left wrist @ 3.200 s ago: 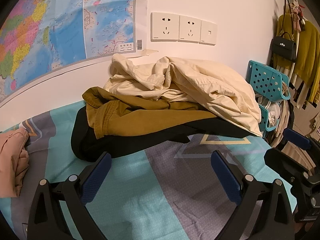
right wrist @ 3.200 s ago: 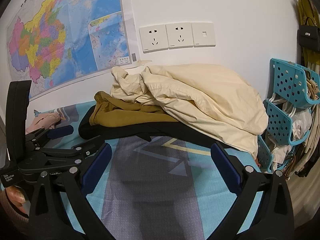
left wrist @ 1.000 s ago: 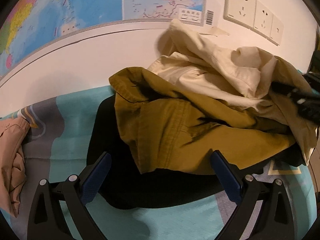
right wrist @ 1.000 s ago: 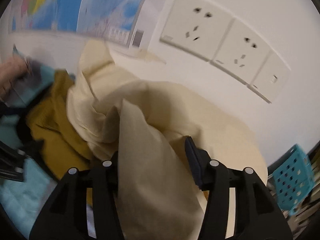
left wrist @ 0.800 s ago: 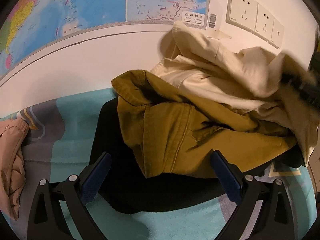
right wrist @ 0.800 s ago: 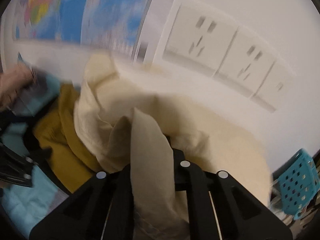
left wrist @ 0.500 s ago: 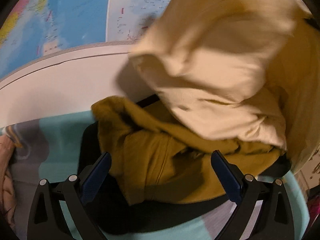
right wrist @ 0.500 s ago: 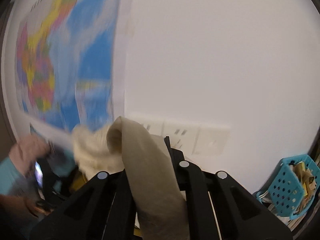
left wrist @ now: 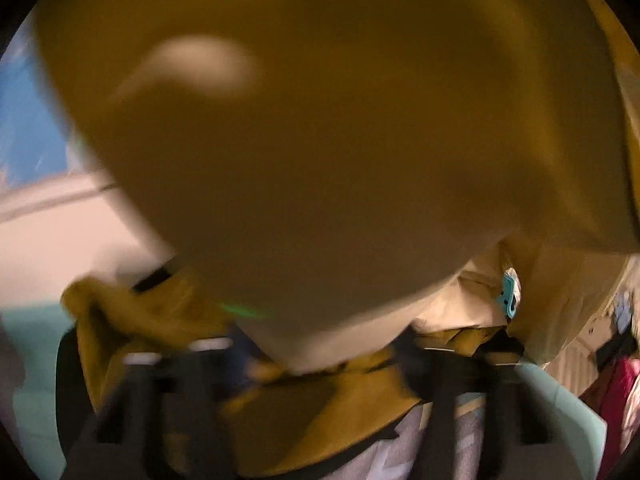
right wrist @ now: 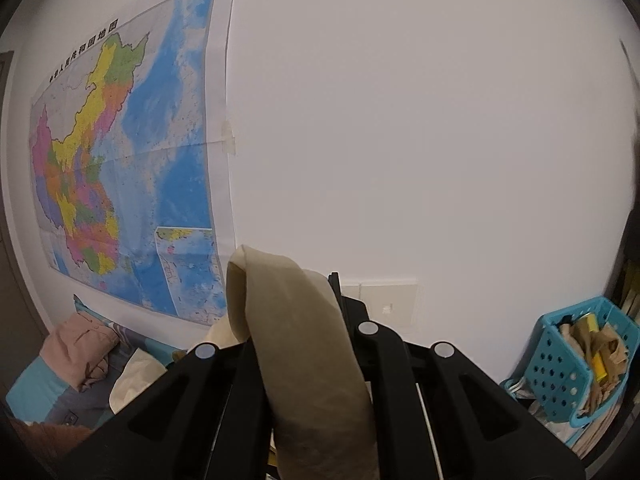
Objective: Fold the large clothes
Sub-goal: 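Lift the cream shirt up with both grippers and shake it out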
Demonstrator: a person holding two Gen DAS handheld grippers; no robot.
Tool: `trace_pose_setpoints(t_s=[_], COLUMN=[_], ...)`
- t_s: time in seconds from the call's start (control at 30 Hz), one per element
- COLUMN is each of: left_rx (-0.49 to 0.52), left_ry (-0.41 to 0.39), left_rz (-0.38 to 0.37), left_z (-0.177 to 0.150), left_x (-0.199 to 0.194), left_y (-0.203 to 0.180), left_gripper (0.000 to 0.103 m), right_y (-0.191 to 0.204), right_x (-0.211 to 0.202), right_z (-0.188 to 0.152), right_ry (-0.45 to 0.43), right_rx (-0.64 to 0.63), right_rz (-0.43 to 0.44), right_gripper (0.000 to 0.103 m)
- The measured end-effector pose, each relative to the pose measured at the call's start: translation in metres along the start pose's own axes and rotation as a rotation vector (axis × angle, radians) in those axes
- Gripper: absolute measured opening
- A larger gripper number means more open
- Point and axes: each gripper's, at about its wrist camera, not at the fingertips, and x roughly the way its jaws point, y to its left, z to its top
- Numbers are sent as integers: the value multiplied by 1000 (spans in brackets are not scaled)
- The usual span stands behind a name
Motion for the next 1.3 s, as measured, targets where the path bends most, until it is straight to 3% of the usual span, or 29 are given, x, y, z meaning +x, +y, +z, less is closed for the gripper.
trace_pose_setpoints(t_s=[0.07,0.13,0.27,0.4,0.57,0.67,0.8,0.87,1.1,1.23,1.3], left_rx=[-58,-96,-33,9,46,90,177,199,157,154,184], left_ry=[20,-6,-120,-300,-464,-522,-585,-567,-445,-419,-424], left_rz=[-16,-22,-51,-88,-72,-14,204,288,475,596,633], left_z=[12,25,64,111,147,154,129,111,64,62,71], left_x=[7,0,-43,-125,-234,-305,-402,-436,-517,-562,-553], left_y=[17,30,32,33,51,65,74,83,124,141,145], left_gripper=[6,4,3,2,2,2,2,2,2,2,2], right_y=[-4,-7,-12,-6,15,27,46,58,127,158,163], right_x=[-8,-21,-74,-145,-235,-267,-281,-278,-271,-270,-249], right_z=[2,5,27,53,75,74,53,38,-15,-18,-15], right_ry=[-2,-16,-117,-237,-354,-376,-351,-318,-225,-203,-184], right_rx=[10,7,26,2,-40,-30,3,20,32,17,41], right_rz=[-4,-20,-35,-55,-42,19,150,227,533,628,670], right_gripper=[4,4,4,4,4,4,4,4,4,4,4])
